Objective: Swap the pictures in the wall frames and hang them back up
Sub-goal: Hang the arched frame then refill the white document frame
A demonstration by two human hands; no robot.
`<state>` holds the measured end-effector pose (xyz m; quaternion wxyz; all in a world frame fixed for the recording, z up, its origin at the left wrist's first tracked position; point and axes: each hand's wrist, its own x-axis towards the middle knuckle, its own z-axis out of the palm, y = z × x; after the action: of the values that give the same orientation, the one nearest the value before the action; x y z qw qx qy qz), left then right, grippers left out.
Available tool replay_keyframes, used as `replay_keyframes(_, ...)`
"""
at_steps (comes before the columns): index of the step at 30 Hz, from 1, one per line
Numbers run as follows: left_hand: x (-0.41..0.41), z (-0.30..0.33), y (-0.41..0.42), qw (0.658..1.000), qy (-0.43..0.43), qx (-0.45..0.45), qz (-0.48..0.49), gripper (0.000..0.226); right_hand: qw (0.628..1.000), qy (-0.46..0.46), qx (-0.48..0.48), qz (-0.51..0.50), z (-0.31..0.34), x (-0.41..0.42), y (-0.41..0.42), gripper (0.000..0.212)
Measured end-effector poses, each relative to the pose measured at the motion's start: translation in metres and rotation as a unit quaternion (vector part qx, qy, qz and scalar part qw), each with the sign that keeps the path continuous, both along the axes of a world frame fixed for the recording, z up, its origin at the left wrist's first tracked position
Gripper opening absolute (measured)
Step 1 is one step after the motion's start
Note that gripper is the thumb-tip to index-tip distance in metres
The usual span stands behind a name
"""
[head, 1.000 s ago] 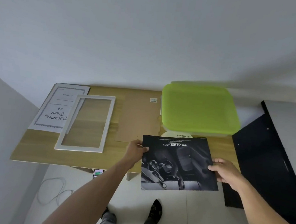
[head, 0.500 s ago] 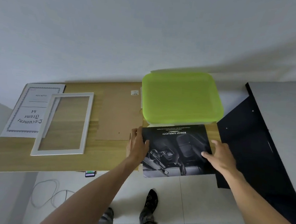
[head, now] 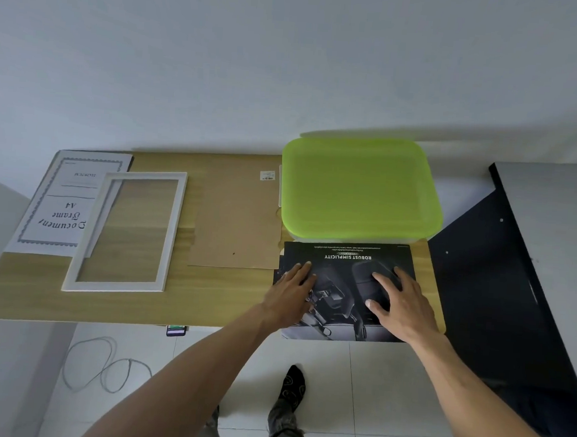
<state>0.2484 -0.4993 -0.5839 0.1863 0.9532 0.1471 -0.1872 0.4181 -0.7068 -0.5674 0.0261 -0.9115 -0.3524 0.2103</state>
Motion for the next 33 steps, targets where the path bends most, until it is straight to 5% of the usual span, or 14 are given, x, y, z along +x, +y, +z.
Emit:
replay_keyframes(8,0.002,-0.002,-0.001,1.0,-0.014,-0.019,0.008,0.068,1.0,0.0,-0.008,-0.001,0.001,0.001,0.002,0.067)
replay_keyframes(16,-0.018,0.015,0.015,0.989,-0.118,-0.039,0.08,0.056,0.998,-0.034,0.026,0.052,0.015,-0.008,0.028,0.059)
replay_keyframes(33,-0.166,0.055,0.209,0.945,-0.135,0.011,0.297,0.053,0.977,0.034,0.035,0.208,0.05,-0.118,0.256,0.057)
